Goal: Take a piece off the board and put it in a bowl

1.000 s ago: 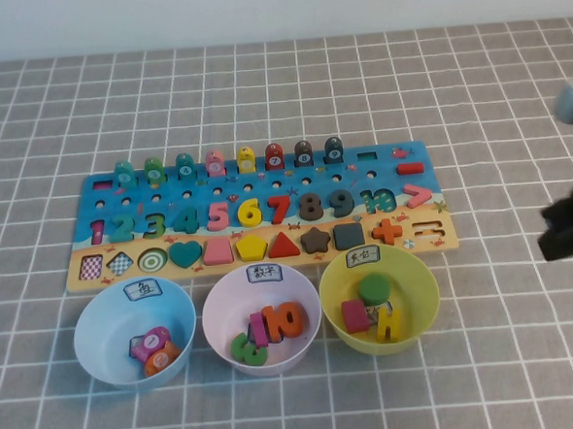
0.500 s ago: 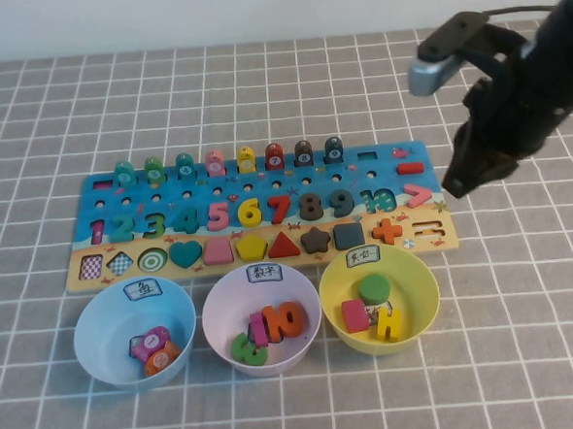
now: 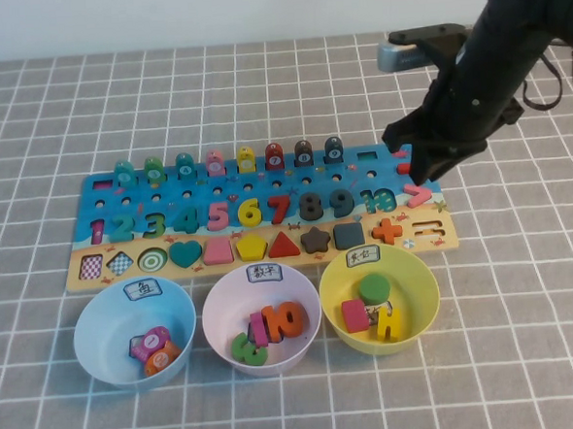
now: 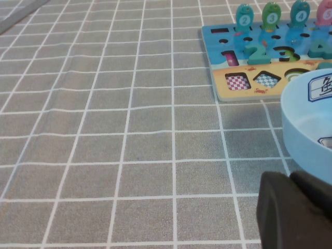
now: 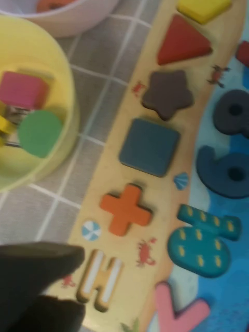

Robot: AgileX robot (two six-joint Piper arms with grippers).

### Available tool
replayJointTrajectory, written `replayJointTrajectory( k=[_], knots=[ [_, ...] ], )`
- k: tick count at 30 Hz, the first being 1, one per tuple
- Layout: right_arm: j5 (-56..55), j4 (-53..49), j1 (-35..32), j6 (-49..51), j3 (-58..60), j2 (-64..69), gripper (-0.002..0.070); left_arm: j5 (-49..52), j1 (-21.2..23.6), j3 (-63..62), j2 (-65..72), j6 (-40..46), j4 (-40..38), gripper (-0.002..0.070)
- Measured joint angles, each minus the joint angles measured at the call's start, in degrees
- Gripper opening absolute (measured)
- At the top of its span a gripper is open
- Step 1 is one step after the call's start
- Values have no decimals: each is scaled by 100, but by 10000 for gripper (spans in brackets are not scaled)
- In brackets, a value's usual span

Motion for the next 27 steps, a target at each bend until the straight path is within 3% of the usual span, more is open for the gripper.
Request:
replayJointTrajectory(
  k=[5, 8, 27],
  knots=[
    [0, -233, 49, 313, -473, 441, 296, 0, 0, 0, 0, 0, 0, -4],
    [0, -500, 53, 801, -681, 672, 360, 0, 0, 0, 0, 0, 0, -4],
    [9, -840, 162, 1267, -1259, 1396, 386, 0, 0, 0, 0, 0, 0, -4]
  ],
)
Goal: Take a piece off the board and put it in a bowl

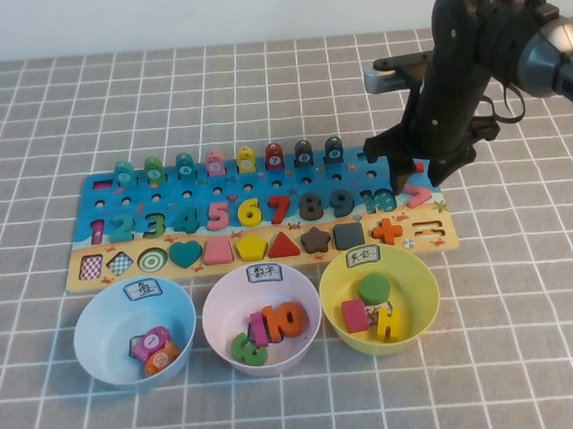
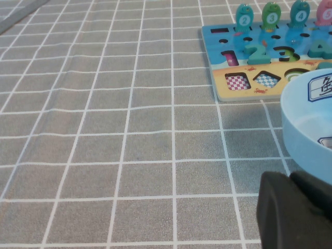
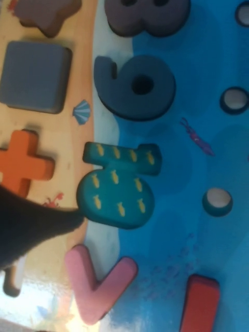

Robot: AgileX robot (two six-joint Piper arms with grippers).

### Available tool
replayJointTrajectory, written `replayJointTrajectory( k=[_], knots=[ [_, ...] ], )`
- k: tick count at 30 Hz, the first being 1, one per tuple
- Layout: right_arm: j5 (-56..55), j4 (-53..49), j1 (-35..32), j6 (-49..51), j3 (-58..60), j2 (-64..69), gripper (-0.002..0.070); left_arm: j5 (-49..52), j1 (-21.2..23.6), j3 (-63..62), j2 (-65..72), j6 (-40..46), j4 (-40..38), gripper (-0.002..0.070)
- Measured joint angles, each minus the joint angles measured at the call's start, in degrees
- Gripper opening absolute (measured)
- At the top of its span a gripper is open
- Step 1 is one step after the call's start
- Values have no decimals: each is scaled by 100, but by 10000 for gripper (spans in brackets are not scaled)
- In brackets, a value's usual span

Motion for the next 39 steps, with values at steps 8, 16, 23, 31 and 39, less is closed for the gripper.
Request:
replayJointTrajectory(
  k=[8, 16, 23, 31, 39],
  knots=[
    [0, -61, 0, 0, -24, 118, 386, 0, 0, 0, 0, 0, 0, -4],
    [0, -238, 0, 56, -33, 201, 386, 0, 0, 0, 0, 0, 0, -4],
    [0, -238, 0, 65, -33, 304, 386, 0, 0, 0, 0, 0, 0, -4],
    [0, -238, 0, 78, -33, 353, 386, 0, 0, 0, 0, 0, 0, -4],
    [0, -252, 0, 78, -33, 353, 386, 0, 0, 0, 0, 0, 0, -4]
  ],
)
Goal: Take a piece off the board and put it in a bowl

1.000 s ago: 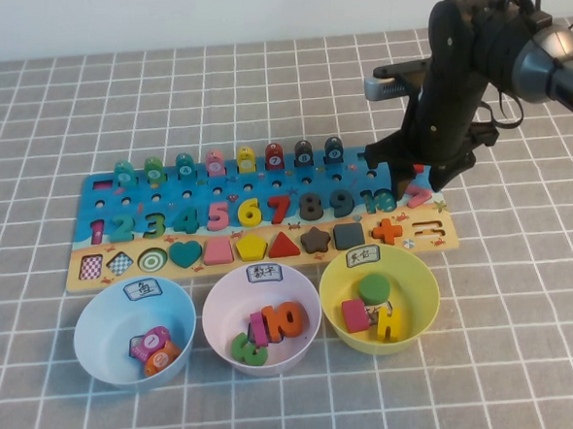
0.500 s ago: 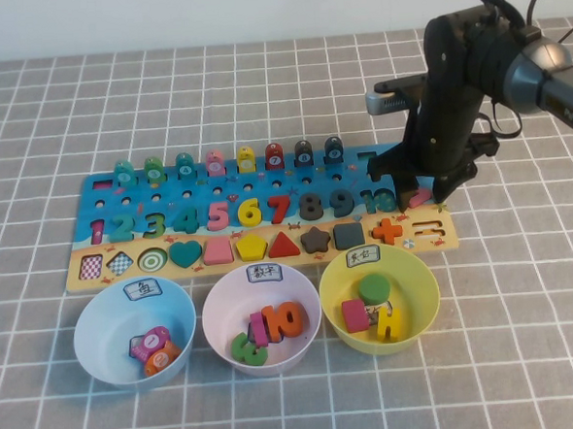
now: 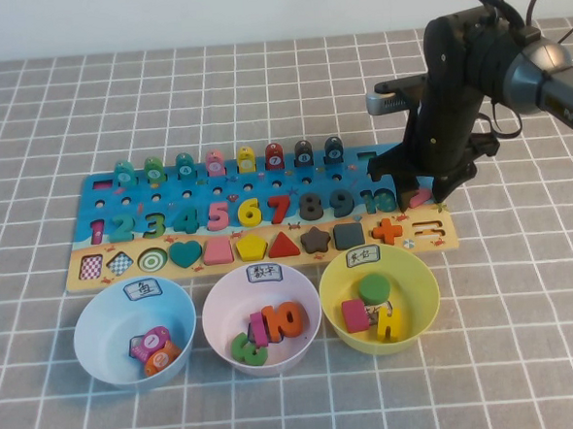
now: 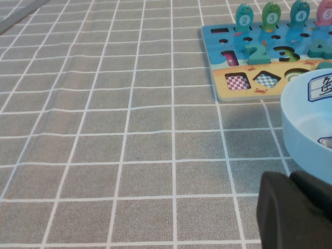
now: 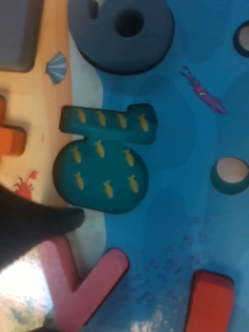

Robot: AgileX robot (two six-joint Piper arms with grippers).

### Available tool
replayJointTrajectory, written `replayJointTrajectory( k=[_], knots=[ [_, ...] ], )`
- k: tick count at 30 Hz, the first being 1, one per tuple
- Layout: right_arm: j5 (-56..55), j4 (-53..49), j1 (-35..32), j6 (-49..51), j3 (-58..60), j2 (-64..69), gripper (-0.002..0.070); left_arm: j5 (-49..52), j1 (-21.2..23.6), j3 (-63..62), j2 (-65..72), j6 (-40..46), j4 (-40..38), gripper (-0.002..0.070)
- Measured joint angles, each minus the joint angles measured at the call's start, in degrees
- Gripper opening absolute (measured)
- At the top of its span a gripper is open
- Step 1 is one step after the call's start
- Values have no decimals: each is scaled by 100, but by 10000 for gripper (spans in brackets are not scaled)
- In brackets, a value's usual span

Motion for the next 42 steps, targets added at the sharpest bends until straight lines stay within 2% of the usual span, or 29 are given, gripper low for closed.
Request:
replayJointTrajectory(
  k=[8, 17, 42],
  knots=[
    [0, 0, 0, 0, -11, 0, 379, 0, 0, 0, 0, 0, 0, -4],
    [0, -22, 0, 0, -11, 0, 298, 0, 0, 0, 0, 0, 0, -4],
    [26, -45, 0, 0, -161, 17, 295, 0, 0, 0, 0, 0, 0, -4]
  ],
)
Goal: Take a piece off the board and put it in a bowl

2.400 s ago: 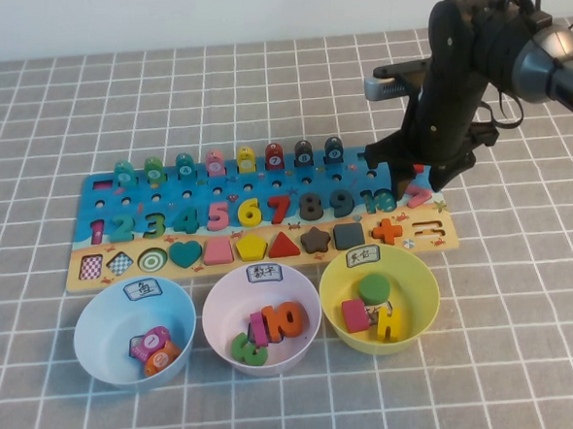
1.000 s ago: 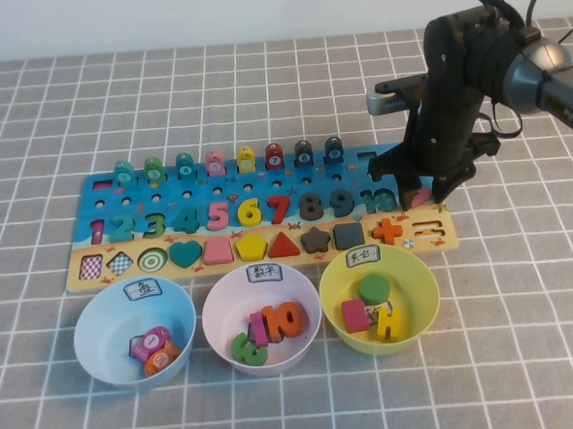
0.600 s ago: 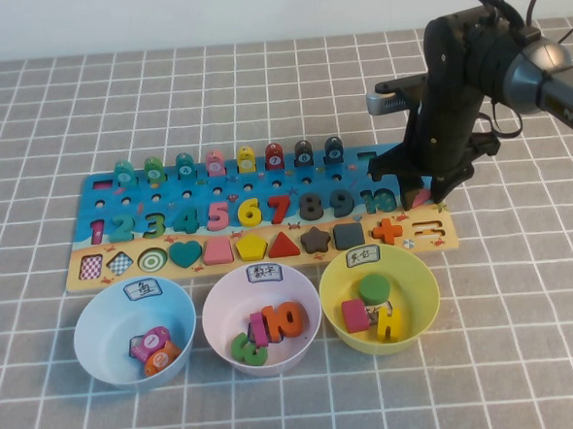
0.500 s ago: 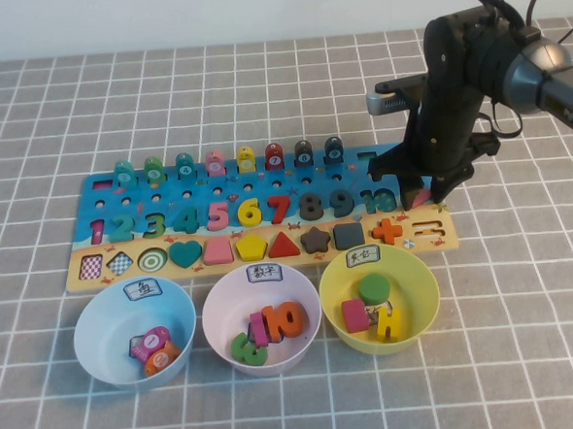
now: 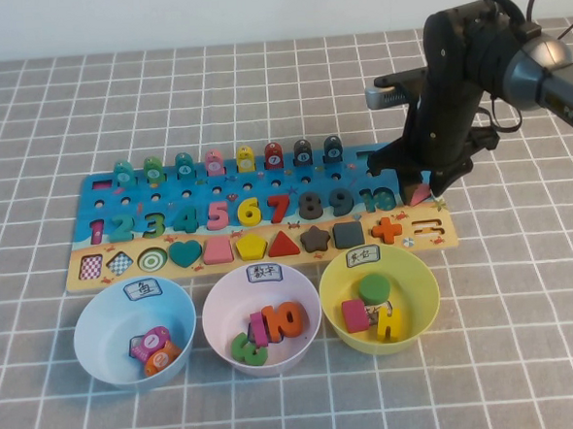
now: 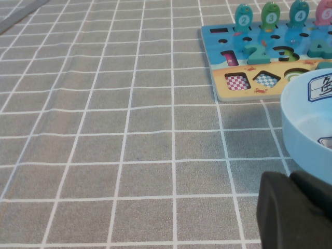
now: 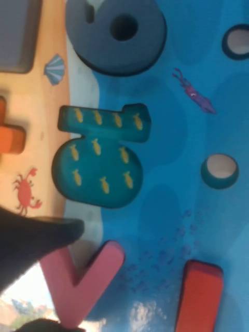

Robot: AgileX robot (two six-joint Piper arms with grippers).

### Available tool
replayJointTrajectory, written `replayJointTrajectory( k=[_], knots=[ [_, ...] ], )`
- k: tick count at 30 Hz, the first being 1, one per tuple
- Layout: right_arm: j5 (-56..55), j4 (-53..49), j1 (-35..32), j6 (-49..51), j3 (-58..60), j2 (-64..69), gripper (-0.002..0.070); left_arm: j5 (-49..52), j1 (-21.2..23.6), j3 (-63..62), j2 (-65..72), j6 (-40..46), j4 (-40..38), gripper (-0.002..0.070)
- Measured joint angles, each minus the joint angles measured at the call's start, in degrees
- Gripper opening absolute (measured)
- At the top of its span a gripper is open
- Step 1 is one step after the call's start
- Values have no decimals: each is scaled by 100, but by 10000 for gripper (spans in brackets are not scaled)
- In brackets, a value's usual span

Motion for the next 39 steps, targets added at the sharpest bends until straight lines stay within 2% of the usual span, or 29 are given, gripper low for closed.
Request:
replayJointTrajectory(
  k=[21, 25, 31, 39],
  knots=[
    [-10, 54, 24, 0, 90, -418, 294, 0, 0, 0, 0, 0, 0, -4],
    [-21, 141, 81, 0, 632, -958, 294, 0, 0, 0, 0, 0, 0, -4],
    [-31, 189, 210, 0, 2054, -1972, 294, 0, 0, 0, 0, 0, 0, -4],
    [-21, 212, 724, 0, 3290, -3404, 294, 0, 0, 0, 0, 0, 0, -4]
  ],
)
